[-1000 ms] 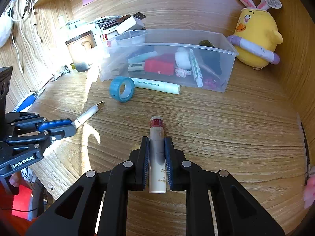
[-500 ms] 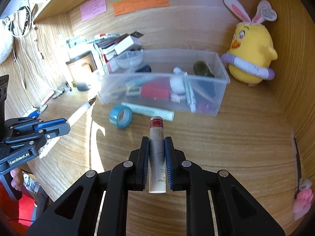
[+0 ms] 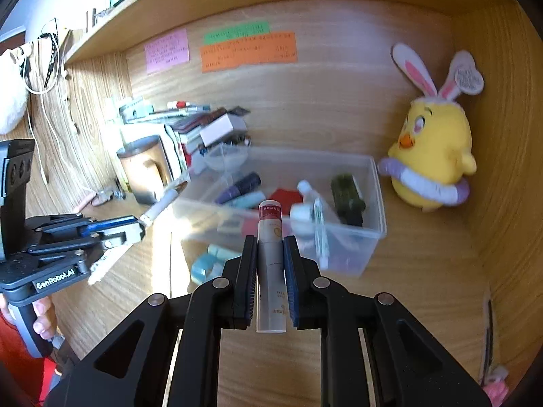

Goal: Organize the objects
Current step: 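Carry pen and red-capped tube into the clear box and open both grippers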

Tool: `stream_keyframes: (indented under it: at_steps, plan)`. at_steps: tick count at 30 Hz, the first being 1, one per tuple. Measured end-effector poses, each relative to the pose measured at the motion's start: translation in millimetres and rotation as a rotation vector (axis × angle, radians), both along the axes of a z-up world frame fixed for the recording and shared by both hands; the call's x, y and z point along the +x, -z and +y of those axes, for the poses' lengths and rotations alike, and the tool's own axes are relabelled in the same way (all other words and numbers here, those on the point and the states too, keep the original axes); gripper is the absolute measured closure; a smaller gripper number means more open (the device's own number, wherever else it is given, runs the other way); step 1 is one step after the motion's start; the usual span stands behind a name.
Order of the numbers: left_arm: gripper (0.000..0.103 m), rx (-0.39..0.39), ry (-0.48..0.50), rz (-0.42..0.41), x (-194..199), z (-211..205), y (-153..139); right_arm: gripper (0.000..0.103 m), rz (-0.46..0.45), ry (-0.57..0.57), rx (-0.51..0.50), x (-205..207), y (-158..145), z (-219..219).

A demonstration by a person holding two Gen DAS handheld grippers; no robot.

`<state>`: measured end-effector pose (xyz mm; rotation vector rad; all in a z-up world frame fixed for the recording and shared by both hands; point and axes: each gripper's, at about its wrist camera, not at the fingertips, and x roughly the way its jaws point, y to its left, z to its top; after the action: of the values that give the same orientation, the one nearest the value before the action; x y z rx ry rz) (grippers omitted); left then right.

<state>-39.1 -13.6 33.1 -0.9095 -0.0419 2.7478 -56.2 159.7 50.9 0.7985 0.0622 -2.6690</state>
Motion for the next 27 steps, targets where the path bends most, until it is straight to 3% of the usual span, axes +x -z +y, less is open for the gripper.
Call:
stream_keyframes:
  at_steps: [12,19,27]
  plan:
    - [0.093,0.002,0.000,0.023,-41,5,-21,0.089,0.054,0.015,0.034,-46,-22,-2]
    - [0.093,0.014,-0.006,0.000,-72,3,-25,0.089,0.027,0.010,0.037,-80,-24,0]
    - [0.093,0.021,0.009,-0.081,-114,8,-14,0.089,-0.047,0.005,0.044,-111,-5,-3]
